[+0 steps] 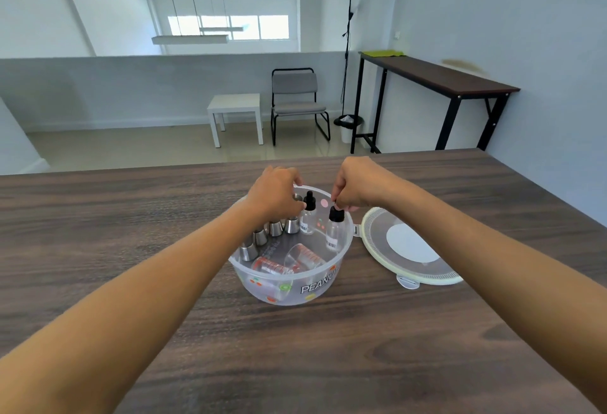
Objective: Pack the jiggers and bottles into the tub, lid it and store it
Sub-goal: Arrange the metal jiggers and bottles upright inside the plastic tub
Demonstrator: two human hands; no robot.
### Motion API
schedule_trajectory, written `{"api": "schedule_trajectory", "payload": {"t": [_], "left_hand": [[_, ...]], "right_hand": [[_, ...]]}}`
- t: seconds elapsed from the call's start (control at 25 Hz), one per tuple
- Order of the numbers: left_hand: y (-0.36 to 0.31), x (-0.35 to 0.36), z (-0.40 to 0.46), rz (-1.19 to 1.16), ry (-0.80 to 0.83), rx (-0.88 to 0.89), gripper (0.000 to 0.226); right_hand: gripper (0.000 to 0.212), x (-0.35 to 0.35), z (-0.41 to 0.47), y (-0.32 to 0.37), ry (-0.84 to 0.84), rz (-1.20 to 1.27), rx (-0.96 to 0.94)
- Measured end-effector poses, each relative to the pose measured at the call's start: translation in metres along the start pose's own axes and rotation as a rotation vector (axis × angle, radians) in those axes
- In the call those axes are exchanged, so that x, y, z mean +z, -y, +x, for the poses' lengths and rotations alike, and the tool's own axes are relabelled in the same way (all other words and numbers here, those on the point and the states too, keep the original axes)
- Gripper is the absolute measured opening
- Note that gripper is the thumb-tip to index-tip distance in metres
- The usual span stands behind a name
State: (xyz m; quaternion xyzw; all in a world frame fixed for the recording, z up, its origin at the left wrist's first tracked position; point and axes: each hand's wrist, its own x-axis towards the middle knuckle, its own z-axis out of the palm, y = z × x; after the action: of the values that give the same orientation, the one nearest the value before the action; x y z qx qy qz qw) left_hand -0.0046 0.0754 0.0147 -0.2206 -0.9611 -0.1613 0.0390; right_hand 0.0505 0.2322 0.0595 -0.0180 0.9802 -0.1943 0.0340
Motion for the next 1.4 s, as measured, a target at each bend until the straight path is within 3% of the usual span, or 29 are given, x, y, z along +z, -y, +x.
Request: {"api": "schedule_trajectory", "payload": {"t": [0.16,0.24,0.44,0.56,0.72,0.84,0.92,1.04,1.12,1.28,1.4], "left_hand": [[0.000,-0.033,-0.022,0.191,0.361,-0.096,0.020],[0.000,-0.037,-0.030,0.277,0.453,-0.196,0.024],[0.006,-0.025,-0.040,0.127,0.536,-0.344,0.022],[0.010,-0.020,-0.045,0.100,0.624,-0.356,0.019],[0.013,-0.018,-0.050,0.070,0.608,-0.360,0.017],[0.013,-0.016,-0.051,0.061,0.626,-0.376,0.023],[0.013,-0.016,-0.051,0.071,0.637,-0.376,0.025],[0.011,-0.017,-0.051,0.100,0.657,-0.373,0.026],[0.010,-0.017,-0.051,0.116,0.677,-0.378,0.027],[0.007,-0.023,-0.052,-0.028,0.692,-0.411,0.026],[0.005,-0.032,-0.055,-0.132,0.656,-0.329,0.025]], "right_hand": [[0.016,0.004,0.012,0.007,-0.061,-0.086,-0.084],[0.014,0.008,0.018,0.007,-0.056,-0.114,-0.100],[0.008,0.018,0.032,0.002,-0.060,-0.146,-0.110],[0.009,0.021,0.035,0.001,-0.089,-0.155,-0.126],[0.009,0.023,0.032,0.000,-0.093,-0.190,-0.124],[0.015,0.025,0.025,0.007,-0.185,-0.210,-0.213],[0.019,0.028,0.017,0.017,-0.070,-0.173,-0.288],[0.030,0.038,0.007,0.030,0.364,-0.256,-0.283],[0.032,0.046,0.008,0.034,0.520,-0.274,-0.231],[0.026,0.044,0.009,0.036,0.519,-0.241,-0.216],[0.018,0.031,0.002,0.031,0.518,-0.225,-0.220]]}}
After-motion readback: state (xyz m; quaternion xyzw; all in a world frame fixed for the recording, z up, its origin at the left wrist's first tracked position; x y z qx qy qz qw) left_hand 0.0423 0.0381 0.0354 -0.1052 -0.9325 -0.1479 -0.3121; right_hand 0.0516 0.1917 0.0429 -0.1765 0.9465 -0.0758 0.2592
